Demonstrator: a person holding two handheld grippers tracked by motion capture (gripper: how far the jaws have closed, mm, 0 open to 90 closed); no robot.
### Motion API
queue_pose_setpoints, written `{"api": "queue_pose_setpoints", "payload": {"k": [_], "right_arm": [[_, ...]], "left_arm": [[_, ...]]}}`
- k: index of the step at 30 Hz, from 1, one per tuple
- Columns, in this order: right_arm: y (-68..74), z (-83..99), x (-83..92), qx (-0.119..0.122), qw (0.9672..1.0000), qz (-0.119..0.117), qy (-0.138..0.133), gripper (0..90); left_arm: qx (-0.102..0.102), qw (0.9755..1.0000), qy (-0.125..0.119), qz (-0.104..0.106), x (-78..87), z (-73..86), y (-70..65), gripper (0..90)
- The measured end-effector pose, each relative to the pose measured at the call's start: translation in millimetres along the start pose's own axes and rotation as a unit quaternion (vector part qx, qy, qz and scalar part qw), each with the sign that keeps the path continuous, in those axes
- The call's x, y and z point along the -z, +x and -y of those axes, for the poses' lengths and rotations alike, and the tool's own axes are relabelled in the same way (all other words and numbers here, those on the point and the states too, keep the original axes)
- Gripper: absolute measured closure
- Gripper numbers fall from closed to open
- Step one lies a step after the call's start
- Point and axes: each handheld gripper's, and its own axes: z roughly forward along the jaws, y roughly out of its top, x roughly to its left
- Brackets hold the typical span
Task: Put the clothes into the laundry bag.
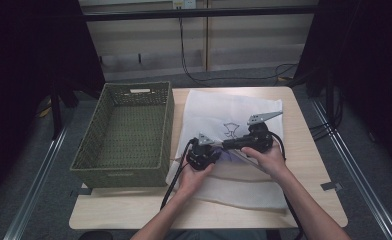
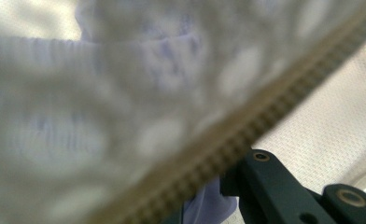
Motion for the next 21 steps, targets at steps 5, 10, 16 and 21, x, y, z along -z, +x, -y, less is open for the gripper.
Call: {"api": "queue_pose_setpoints", "payload": {"k": [5,10,16,21], "right_arm": [[0.9,-0.4,0.7,0.001,1.0,0.001,-0.001,87.9],[0.2,-0.3,0.5,0.0,1.0,-0.002,0.0,88.0],[-0.7,0.0,1.6,-0.001,1.0,-0.003,0.0,88.1],[-1.7,0.7,1.9,-0.001,1.0,-0.003,0.002,88.1]], "left_arm": [[0.002,1.0,-0.005,-0.008,-1.6,-0.9,-0.7,82.6],[0.009,0.9992,-0.015,-0.035,-5.9,-5.9,-1.6,82.2],[0.02,0.9982,-0.026,-0.05,-9.7,-13.3,-1.8,81.7],[0.021,0.998,-0.022,-0.056,-13.5,-13.5,-1.7,81.4]]}}
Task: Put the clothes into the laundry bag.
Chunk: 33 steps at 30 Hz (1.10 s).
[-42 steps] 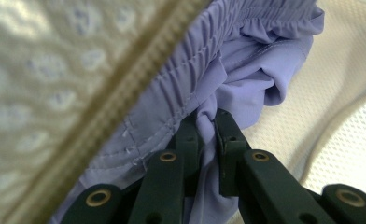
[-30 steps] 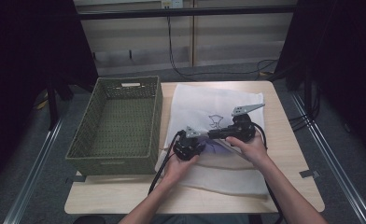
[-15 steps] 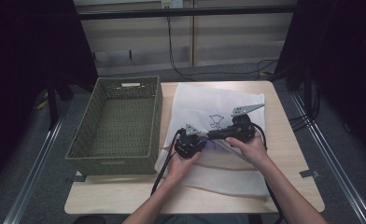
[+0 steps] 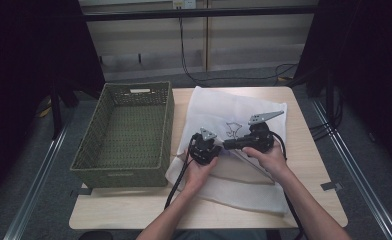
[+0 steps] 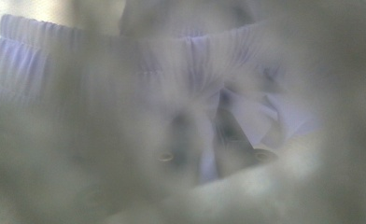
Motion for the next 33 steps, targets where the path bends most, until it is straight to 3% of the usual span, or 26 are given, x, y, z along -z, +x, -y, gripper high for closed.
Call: {"api": "queue_pose_setpoints", "payload": {"k": [7,10,13,16,17,18,20,22,25,28,29,30,33], "right_arm": [[-0.1,1.7,-4.2,0.0,1.0,-0.003,0.01,88.3],[-0.2,2.4,-5.5,0.002,0.9999,-0.005,0.013,88.4],[-0.9,3.0,-6.4,0.003,0.9998,-0.009,0.016,88.5],[-0.5,3.6,-8.6,0.006,0.9997,-0.01,0.023,88.5],[-0.2,3.9,-9.6,0.008,0.9996,-0.01,0.025,88.5],[0.1,4.1,-10.2,0.007,0.9996,-0.009,0.027,88.5],[-1.2,4.8,-10.5,0.008,0.9995,-0.009,0.028,88.5],[-2.2,5.7,-10.8,0.003,0.9995,-0.009,0.029,88.5],[-3.8,6.1,-10.9,-0.002,0.9995,-0.009,0.03,88.6],[-5.6,5.7,-10.0,-0.004,0.9996,-0.01,0.026,88.6],[-6.1,5.8,-9.9,-0.004,0.9996,-0.01,0.025,88.6],[-6.5,5.7,-9.6,-0.006,0.9996,-0.011,0.025,88.6],[-7.6,5.5,-8.4,-0.006,0.9997,-0.011,0.019,88.5]], "left_arm": [[0.014,0.9998,-0.006,-0.011,-6.3,1.0,0.8,78.9],[0.012,0.9999,-0.007,0.0,-6.1,0.1,-0.6,78.9],[-0.011,0.9999,-0.005,0.0,-5.1,0.1,0.4,79.0],[0.017,0.9997,-0.017,0.002,-10.3,1.8,-0.1,77.8],[0.006,1.0,-0.006,0.0,-10.5,2.2,1.4,76.8],[-0.003,1.0,0.001,-0.004,-10.9,2.5,1.8,75.0],[0.004,1.0,0.001,-0.002,-13.6,3.8,0.7,72.1],[-0.018,0.9998,0.013,-0.003,-13.8,4.3,2.0,68.7],[-0.026,0.9995,0.017,0.004,-11.6,4.0,2.8,64.3],[-0.028,0.9993,0.021,0.013,-7.5,3.2,3.0,57.2],[-0.01,0.9998,0.008,0.017,-8.2,3.9,0.4,55.2],[-0.024,0.9993,0.02,0.019,-5.5,3.3,1.9,52.1],[-0.029,0.9987,0.024,0.035,-0.5,2.9,2.9,43.8]]}}
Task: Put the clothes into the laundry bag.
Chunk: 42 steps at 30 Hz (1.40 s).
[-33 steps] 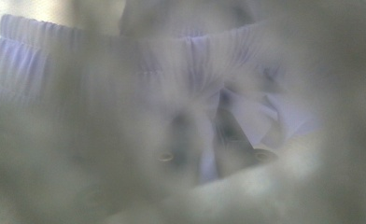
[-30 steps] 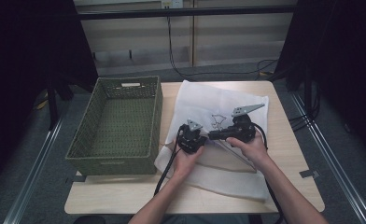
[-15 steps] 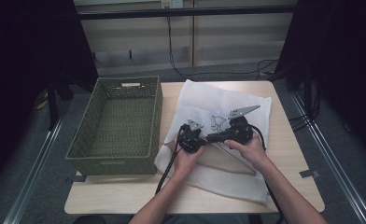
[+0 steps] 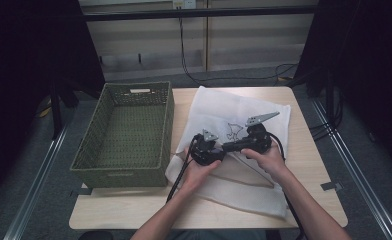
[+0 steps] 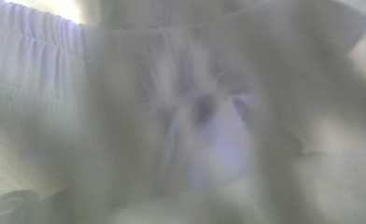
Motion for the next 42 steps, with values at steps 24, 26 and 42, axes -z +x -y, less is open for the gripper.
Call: {"api": "queue_pose_setpoints", "payload": {"k": [24,26,42], "right_arm": [[-3.1,-2.2,10.2,-0.003,0.9998,0.004,-0.018,88.3],[-2.5,-2.7,9.8,0.0,0.9998,0.008,-0.016,88.3],[2.1,-3.9,8.1,0.009,0.9999,0.006,-0.008,88.4]], "left_arm": [[-0.079,0.995,0.053,0.03,29.3,17.5,-3.5,52.4],[-0.077,0.995,0.062,0.017,21.6,20.8,-4.3,69.8],[-0.023,0.9997,-0.006,-0.009,0.3,-12.2,-15.6,88.4]]}}
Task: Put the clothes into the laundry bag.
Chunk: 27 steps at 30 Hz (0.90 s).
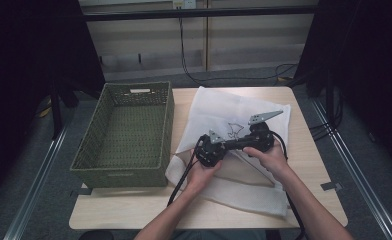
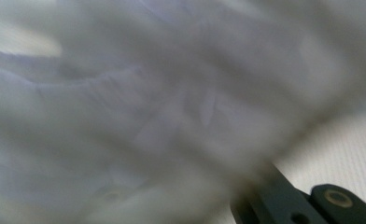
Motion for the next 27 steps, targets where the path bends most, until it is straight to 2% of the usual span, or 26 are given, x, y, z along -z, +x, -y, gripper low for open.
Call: {"api": "queue_pose_setpoints", "payload": {"k": [1,3,5,6,8,10,12,13,14,15,16,17,18,19,21,22,23,24,26,27], "right_arm": [[0.1,0.2,-0.2,-0.002,1.0,-0.001,0.0,88.4],[0.2,0.7,-1.1,-0.002,1.0,-0.006,0.0,88.5],[0.1,0.8,-1.8,-0.002,1.0,-0.005,0.002,88.5],[0.0,1.0,-1.9,-0.002,1.0,-0.006,0.002,88.5],[-0.2,1.6,-2.9,-0.002,1.0,-0.007,0.006,88.5],[-1.5,3.0,-4.8,-0.003,0.9999,-0.007,0.01,88.5],[-2.4,3.8,-7.1,-0.004,0.9999,-0.007,0.014,88.5],[-2.9,4.6,-8.5,-0.009,0.9998,-0.006,0.016,88.5],[-3.5,5.2,-9.8,-0.011,0.9998,-0.003,0.018,88.5],[-4.1,5.6,-10.2,-0.011,0.9998,-0.005,0.017,88.5],[-4.5,5.6,-9.9,-0.012,0.9998,-0.006,0.015,88.5],[-4.7,5.5,-9.8,-0.013,0.9998,-0.007,0.014,88.5],[-4.9,5.6,-9.8,-0.014,0.9998,-0.007,0.014,88.5],[-5.0,5.6,-9.7,-0.014,0.9998,-0.007,0.013,88.5],[-5.3,5.4,-8.7,-0.015,0.9998,-0.007,0.01,88.5],[-5.5,5.4,-8.0,-0.017,0.9998,-0.008,0.008,88.4],[-5.9,5.5,-7.5,-0.018,0.9998,-0.009,0.006,88.5],[-6.1,5.5,-7.0,-0.019,0.9998,-0.009,0.005,88.5],[-5.6,5.4,-6.2,-0.021,0.9997,-0.009,0.003,88.4],[-5.4,5.2,-5.9,-0.021,0.9997,-0.008,0.003,88.5]], "left_arm": [[-0.007,0.9999,-0.009,-0.011,0.1,-1.2,1.8,88.4],[0.005,0.9998,-0.011,-0.017,-3.5,-2.4,3.7,88.3],[-0.013,0.9989,0.001,-0.045,-5.8,0.4,5.6,87.5],[0.001,0.9991,-0.002,-0.042,-8.1,2.7,5.4,87.3],[0.001,0.9988,-0.001,-0.049,-10.1,6.4,7.0,86.1],[0.004,0.9984,0.016,-0.054,-13.0,9.5,10.4,82.5],[0.001,0.9976,0.036,-0.06,-14.9,11.9,12.6,75.1],[-0.004,0.998,0.033,-0.054,-16.5,13.2,13.8,73.0],[0.005,0.9982,0.032,-0.05,-16.2,12.8,13.1,70.9],[0.006,0.9981,0.043,-0.044,-14.0,11.5,14.2,66.7],[0.016,0.9981,0.042,-0.041,-13.2,11.0,13.4,61.1],[0.005,0.9978,0.052,-0.04,-10.1,10.6,13.8,56.8],[0.005,0.998,0.048,-0.041,-9.4,10.7,12.8,54.7],[-0.004,0.9976,0.058,-0.038,-6.7,10.2,13.5,53.5],[0.005,0.9983,0.052,-0.023,-2.6,10.3,13.2,50.5],[-0.002,0.9982,0.059,-0.012,0.8,9.6,13.6,49.0],[-0.022,0.9975,0.066,-0.011,5.1,8.7,13.7,48.3],[-0.029,0.9977,0.06,-0.016,9.1,8.6,12.1,47.7],[-0.033,0.9979,0.056,-0.004,18.1,7.3,12.6,46.3],[-0.031,0.9985,0.045,-0.001,22.5,7.4,12.2,46.1]]}}
